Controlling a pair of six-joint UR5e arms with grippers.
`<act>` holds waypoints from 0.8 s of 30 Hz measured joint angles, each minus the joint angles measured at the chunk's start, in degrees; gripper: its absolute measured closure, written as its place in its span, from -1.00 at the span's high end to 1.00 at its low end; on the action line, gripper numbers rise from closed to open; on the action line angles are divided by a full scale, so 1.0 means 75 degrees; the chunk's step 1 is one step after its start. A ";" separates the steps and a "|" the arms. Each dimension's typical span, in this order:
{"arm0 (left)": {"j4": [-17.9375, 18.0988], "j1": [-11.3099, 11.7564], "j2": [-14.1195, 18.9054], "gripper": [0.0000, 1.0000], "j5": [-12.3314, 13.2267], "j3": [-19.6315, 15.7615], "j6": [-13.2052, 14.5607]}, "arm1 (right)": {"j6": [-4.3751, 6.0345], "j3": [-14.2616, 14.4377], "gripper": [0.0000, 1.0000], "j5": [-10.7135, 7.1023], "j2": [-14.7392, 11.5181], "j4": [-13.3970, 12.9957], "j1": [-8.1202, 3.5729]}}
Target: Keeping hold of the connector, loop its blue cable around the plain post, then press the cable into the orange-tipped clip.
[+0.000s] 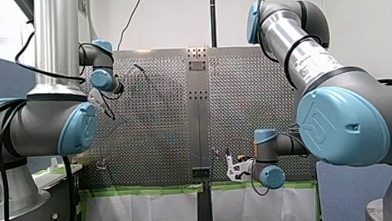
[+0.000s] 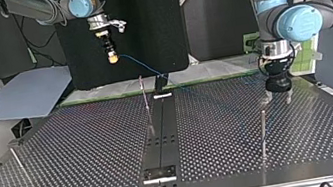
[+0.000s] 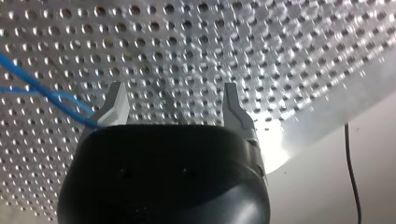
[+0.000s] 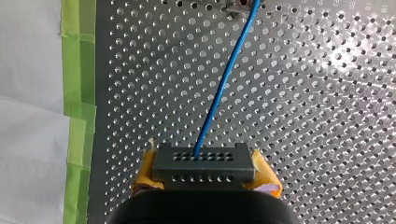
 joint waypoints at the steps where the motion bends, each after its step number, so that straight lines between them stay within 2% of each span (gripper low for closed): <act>1: -0.0046 0.0001 0.0081 1.00 0.0026 -0.0034 0.0027 | 0.0001 0.0000 -1.00 0.0000 0.0000 0.0000 0.0000; 13: -0.0465 -0.0048 0.0972 1.00 0.0804 -0.0463 0.0217 | -0.0008 0.0001 -1.00 -0.0055 -0.0003 0.0021 0.0000; 20: -0.0886 -0.0034 0.1475 1.00 0.0993 -0.0485 0.0303 | 0.0000 -0.0008 -1.00 -0.0058 -0.0002 0.0014 -0.0001; 24: -0.1199 -0.0034 0.1788 1.00 0.1048 -0.0302 0.0522 | -0.0006 -0.0030 -1.00 -0.0058 -0.0003 0.0048 0.0000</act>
